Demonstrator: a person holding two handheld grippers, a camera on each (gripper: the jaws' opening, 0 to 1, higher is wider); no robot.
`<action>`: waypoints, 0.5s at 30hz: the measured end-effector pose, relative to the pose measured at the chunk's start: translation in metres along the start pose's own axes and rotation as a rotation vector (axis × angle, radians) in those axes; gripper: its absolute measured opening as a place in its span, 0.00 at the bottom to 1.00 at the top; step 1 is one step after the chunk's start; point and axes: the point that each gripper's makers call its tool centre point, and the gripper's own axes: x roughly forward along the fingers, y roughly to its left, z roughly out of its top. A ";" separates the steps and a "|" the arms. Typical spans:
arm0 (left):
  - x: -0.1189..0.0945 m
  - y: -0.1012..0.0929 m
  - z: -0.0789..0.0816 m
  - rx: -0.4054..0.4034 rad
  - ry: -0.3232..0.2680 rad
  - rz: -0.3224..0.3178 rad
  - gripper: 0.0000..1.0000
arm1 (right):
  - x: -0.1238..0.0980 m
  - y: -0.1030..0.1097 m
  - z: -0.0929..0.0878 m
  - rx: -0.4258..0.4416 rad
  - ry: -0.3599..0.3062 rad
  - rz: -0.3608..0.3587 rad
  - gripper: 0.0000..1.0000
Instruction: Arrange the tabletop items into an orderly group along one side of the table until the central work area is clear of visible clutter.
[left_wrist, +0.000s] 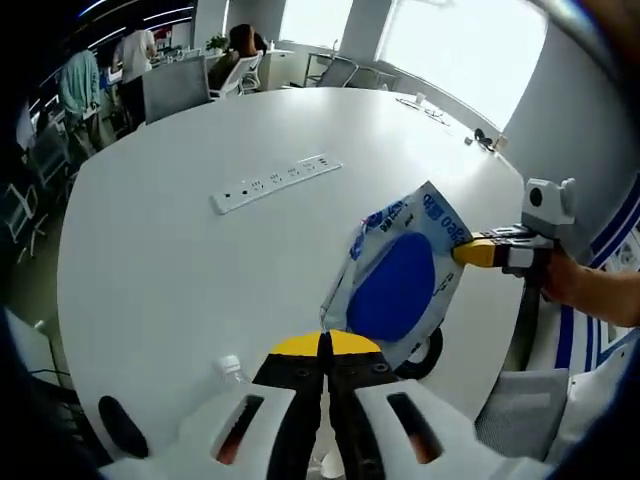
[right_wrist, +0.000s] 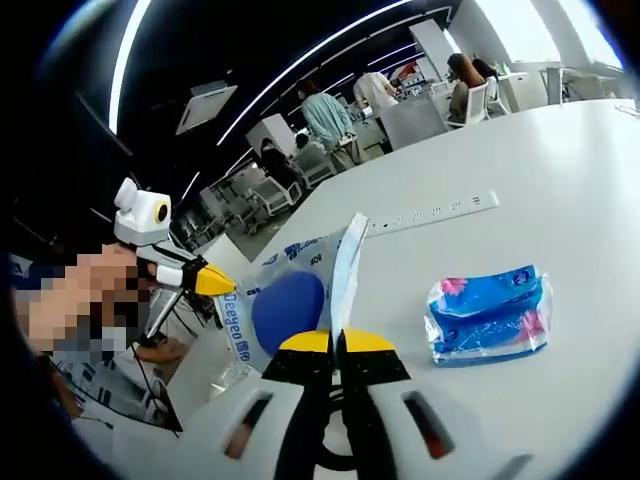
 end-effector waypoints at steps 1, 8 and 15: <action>0.001 0.002 0.001 0.000 0.002 0.001 0.00 | 0.002 -0.001 0.000 0.001 0.001 -0.005 0.00; 0.010 0.013 0.008 -0.002 0.008 0.010 0.00 | 0.017 -0.006 0.001 0.040 -0.004 -0.023 0.00; 0.022 0.022 0.011 -0.001 0.019 0.011 0.00 | 0.028 -0.014 0.000 0.057 -0.002 -0.041 0.00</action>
